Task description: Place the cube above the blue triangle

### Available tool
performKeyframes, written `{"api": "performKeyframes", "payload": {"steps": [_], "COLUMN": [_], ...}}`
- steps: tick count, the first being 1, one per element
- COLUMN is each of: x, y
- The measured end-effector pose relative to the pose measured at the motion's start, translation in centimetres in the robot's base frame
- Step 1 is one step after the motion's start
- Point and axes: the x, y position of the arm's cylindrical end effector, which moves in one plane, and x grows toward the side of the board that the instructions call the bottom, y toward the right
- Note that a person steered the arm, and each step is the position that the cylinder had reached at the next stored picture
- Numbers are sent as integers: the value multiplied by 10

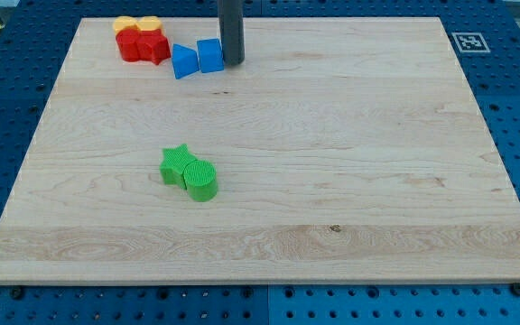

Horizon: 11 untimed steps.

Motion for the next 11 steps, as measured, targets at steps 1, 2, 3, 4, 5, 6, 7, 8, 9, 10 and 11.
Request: {"api": "performKeyframes", "payload": {"steps": [1, 2, 3, 4, 5, 6, 7, 8, 9, 10, 11], "x": [19, 23, 20, 8, -13, -25, -25, -27, -33, -33, -8], "y": [18, 7, -9, -9, -32, -47, -46, -52, -56, -56, -36]}}
